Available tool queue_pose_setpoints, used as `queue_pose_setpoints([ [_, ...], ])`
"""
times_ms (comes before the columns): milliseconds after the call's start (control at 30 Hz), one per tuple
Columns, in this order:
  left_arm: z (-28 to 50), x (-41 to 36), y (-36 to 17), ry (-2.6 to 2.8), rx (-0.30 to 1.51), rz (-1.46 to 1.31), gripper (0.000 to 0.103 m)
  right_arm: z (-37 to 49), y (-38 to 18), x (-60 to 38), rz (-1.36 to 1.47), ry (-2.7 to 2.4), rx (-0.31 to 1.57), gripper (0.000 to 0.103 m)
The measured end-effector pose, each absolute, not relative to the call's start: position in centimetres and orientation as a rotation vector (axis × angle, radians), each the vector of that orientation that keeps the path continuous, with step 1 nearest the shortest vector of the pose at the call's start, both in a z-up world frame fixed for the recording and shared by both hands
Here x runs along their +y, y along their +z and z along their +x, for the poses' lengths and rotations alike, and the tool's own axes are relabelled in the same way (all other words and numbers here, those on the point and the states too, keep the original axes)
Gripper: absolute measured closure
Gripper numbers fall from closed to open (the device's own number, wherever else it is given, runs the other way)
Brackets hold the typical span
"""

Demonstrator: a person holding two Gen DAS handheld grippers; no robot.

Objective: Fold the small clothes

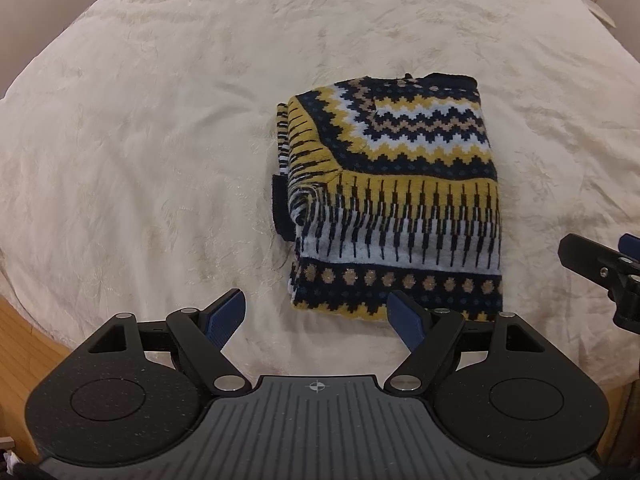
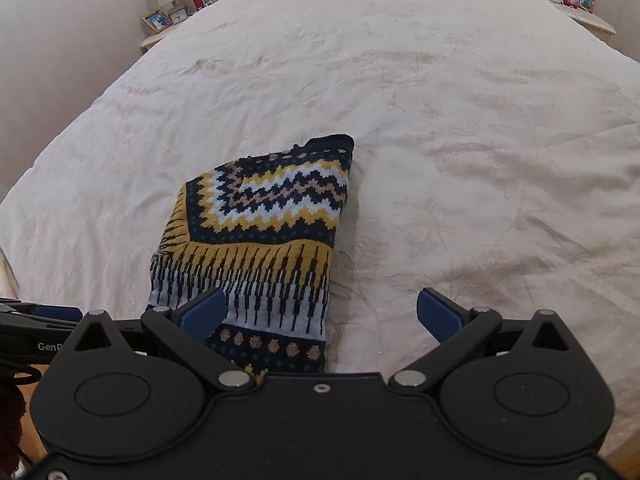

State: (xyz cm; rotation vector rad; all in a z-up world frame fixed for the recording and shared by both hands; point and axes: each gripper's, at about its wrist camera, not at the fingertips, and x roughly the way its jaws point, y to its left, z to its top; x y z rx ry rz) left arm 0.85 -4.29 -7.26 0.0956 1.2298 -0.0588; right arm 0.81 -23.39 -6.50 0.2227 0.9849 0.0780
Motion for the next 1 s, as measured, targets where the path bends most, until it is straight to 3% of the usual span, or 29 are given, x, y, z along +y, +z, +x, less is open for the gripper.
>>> queue_pose_setpoints([
  [1000,1.45,-3.51,-7.05,-0.046,1.246,0.101,0.026,0.96,-7.07,-23.10,0.247,0.081,1.012,0.002],
])
